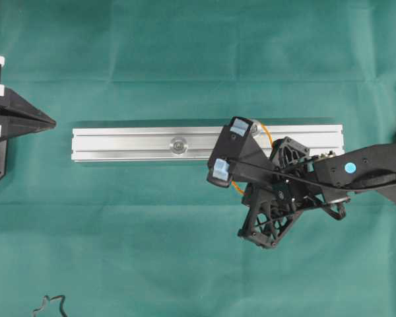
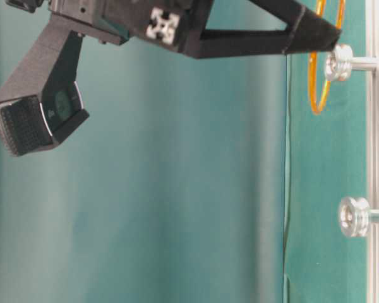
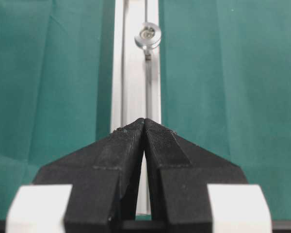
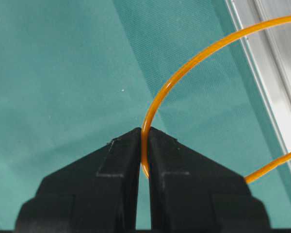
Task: Hook the rubber onto the shaft.
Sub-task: 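Loop the band over the right metal peg, moving the right gripper leftward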
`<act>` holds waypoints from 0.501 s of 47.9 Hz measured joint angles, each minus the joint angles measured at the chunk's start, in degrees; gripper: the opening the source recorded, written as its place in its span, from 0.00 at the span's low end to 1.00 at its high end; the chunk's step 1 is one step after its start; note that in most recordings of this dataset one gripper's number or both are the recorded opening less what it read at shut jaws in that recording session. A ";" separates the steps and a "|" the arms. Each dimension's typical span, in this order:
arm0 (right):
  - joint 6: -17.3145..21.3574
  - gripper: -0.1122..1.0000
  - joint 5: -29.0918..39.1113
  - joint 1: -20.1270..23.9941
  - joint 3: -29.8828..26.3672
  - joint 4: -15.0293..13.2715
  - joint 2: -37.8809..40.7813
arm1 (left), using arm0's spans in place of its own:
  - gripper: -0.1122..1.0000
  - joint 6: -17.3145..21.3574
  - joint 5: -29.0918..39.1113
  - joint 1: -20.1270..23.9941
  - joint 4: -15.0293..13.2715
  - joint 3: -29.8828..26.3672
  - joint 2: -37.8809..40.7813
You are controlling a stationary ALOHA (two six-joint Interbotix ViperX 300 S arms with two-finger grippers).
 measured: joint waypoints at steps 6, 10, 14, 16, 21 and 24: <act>0.79 0.18 0.00 0.00 0.00 0.18 0.00 | 0.10 0.00 0.00 -0.09 0.00 0.00 0.00; 0.88 0.18 0.00 0.00 -0.35 0.26 0.18 | 0.10 0.00 0.00 -0.09 0.00 0.00 0.00; 0.88 0.18 0.00 0.00 -1.14 0.35 0.70 | 0.10 0.00 0.00 0.00 0.00 0.00 0.00; 0.88 0.18 0.00 0.00 -1.58 0.35 1.05 | 0.10 0.00 0.00 0.00 0.00 0.00 0.00; 0.79 0.18 -0.09 -0.09 -3.60 0.35 2.64 | 0.10 0.00 0.00 -0.09 0.00 0.00 0.00; 0.88 0.18 -0.09 -0.18 -4.75 0.26 3.60 | 0.10 0.00 0.00 -0.09 0.00 0.00 0.00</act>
